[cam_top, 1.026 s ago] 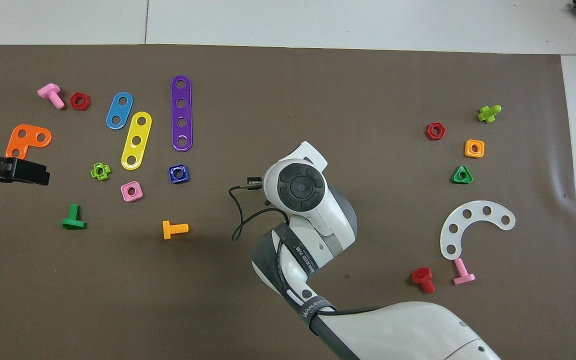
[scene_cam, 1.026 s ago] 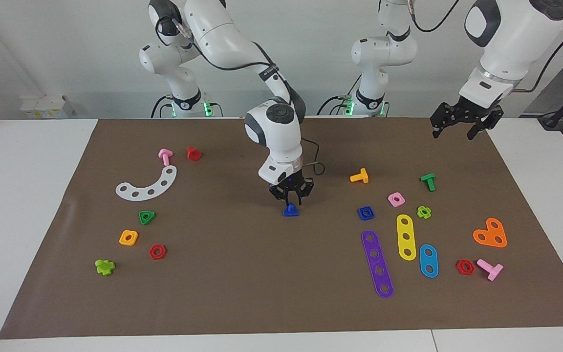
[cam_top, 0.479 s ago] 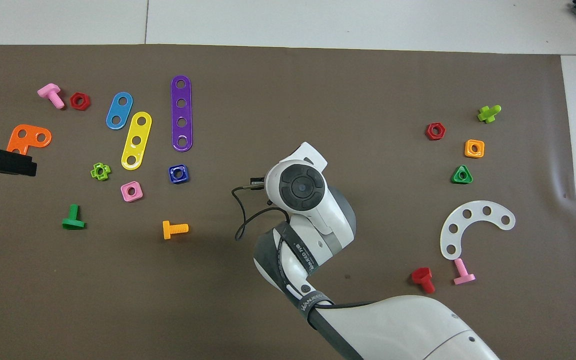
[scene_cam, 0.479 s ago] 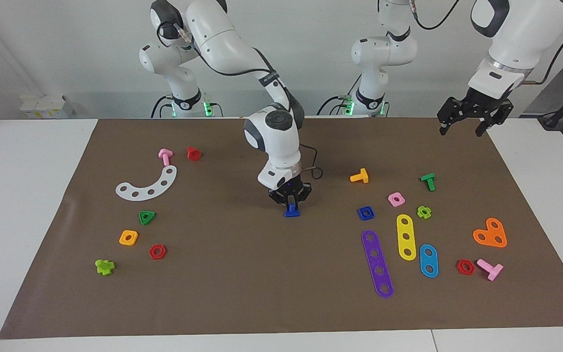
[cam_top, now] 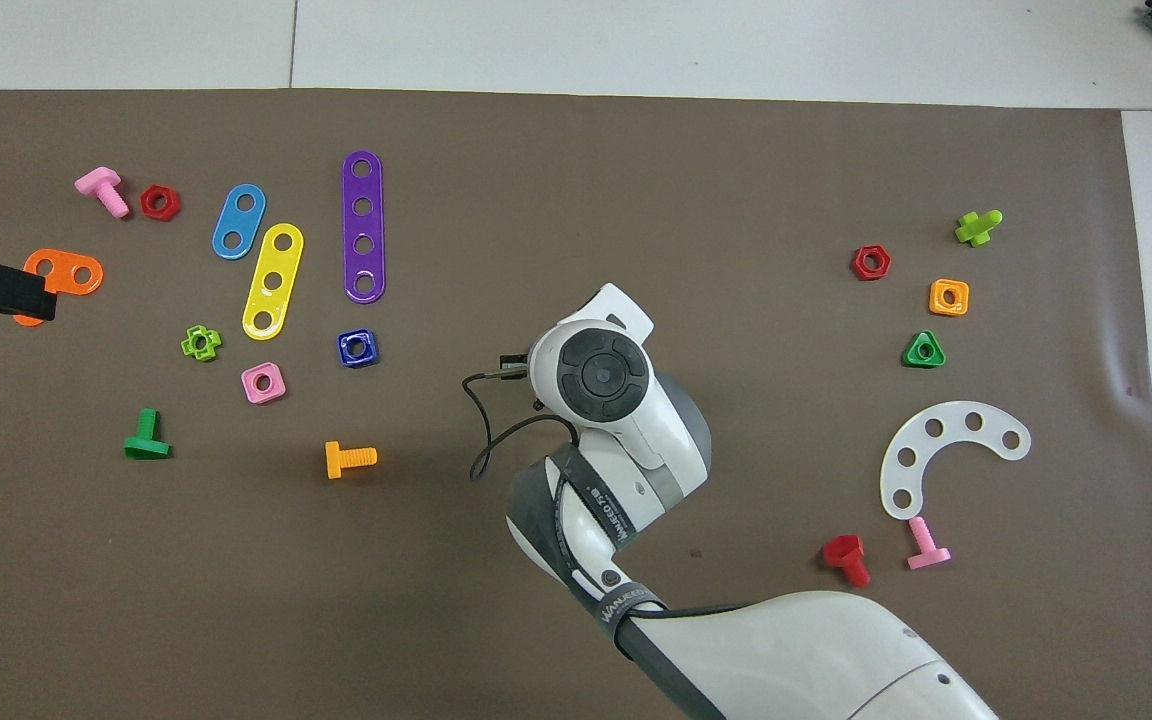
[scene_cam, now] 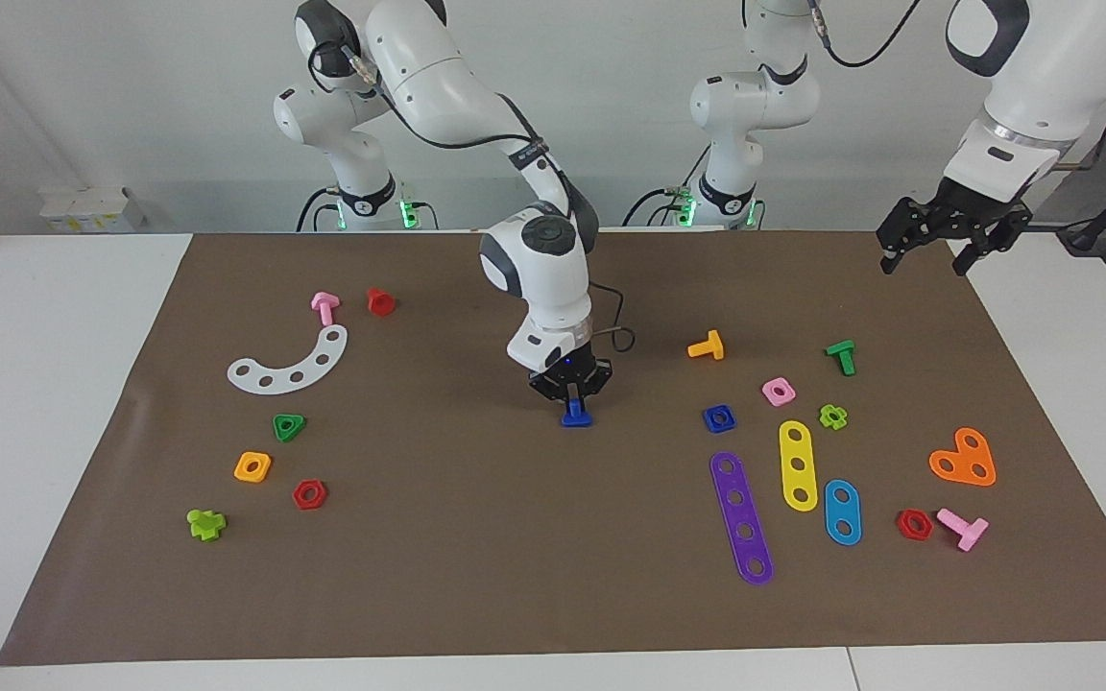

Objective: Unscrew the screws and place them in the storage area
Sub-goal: 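Carry the blue bolt with the right gripper beside the green triangle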

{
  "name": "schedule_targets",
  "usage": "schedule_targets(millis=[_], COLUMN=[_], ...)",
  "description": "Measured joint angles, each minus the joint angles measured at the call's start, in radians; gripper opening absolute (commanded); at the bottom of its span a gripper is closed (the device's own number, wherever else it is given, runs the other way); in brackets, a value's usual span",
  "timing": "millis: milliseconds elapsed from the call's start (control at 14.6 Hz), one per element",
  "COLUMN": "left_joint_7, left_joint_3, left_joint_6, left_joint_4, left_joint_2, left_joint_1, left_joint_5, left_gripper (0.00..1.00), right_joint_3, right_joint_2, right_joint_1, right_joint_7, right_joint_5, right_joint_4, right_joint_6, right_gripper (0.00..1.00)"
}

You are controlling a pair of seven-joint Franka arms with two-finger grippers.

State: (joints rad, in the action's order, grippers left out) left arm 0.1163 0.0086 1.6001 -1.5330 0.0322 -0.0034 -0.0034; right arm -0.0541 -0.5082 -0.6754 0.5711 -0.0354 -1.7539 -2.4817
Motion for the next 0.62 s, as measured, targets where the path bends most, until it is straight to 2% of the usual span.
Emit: schedule_targets(millis=[205, 342, 615], left_joint_7=[0.000, 0.001, 0.002], left_joint_3=[0.000, -0.001, -0.003], left_joint_6=[-0.009, -0.006, 0.015], left_joint_4=[0.038, 0.013, -0.051], left_joint_2=[0.037, 0.032, 0.010], left_joint_1=[0.000, 0.000, 0.000], left_joint_5=[0.000, 0.000, 0.000], left_gripper=[1.00, 1.00, 1.00], right_joint_3=[-0.010, -0.030, -0.039], right_joint_2=[0.020, 0.083, 0.255], right_joint_1=[0.001, 0.029, 0.231], right_joint_7=[0.000, 0.000, -0.112], right_joint_5=[0.000, 0.000, 0.003], right_joint_4=[0.009, 0.019, -0.008], right_joint_6=[0.030, 0.108, 0.315], right_gripper=[0.00, 0.00, 0.00])
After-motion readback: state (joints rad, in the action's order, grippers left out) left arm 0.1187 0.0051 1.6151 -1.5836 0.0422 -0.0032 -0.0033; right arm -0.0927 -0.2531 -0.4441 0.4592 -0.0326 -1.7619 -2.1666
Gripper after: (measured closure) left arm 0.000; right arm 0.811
